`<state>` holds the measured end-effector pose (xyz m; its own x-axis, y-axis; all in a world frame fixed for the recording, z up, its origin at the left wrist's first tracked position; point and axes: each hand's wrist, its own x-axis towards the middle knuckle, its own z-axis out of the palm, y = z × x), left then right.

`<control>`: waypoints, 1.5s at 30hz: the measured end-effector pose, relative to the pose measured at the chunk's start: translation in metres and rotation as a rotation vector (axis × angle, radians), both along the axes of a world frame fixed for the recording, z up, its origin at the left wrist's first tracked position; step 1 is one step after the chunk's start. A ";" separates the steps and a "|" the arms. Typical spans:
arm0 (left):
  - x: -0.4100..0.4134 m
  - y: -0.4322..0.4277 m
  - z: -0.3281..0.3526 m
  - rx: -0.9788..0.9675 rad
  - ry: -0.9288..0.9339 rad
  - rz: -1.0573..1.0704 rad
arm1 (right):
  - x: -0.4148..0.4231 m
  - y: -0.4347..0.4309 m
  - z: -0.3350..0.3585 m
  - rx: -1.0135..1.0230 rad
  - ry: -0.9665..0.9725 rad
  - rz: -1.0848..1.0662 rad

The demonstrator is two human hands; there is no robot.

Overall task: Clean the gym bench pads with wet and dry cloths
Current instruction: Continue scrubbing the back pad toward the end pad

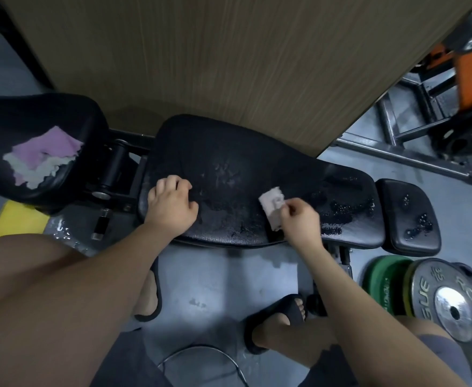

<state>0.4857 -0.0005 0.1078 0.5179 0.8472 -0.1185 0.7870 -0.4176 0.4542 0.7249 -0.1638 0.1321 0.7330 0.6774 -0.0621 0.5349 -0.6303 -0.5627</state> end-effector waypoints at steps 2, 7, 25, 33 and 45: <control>-0.003 0.002 -0.004 0.064 -0.037 0.018 | 0.013 -0.008 -0.001 -0.059 -0.073 -0.069; -0.008 0.006 -0.019 0.215 -0.119 0.053 | 0.005 -0.015 -0.012 0.016 -0.267 0.225; -0.004 0.013 -0.042 0.256 0.014 0.077 | -0.015 0.090 -0.043 -0.018 -0.201 0.681; -0.003 0.014 -0.044 0.281 -0.011 0.106 | -0.054 0.083 -0.049 -0.004 -0.172 0.933; -0.004 0.015 -0.047 0.296 -0.024 0.120 | -0.054 0.126 -0.050 0.021 -0.163 0.868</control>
<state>0.4818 0.0142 0.0610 0.4120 0.8982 0.1530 0.8291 -0.4392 0.3458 0.6713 -0.0381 0.0821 -0.0423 0.9990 0.0171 0.8945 0.0455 -0.4447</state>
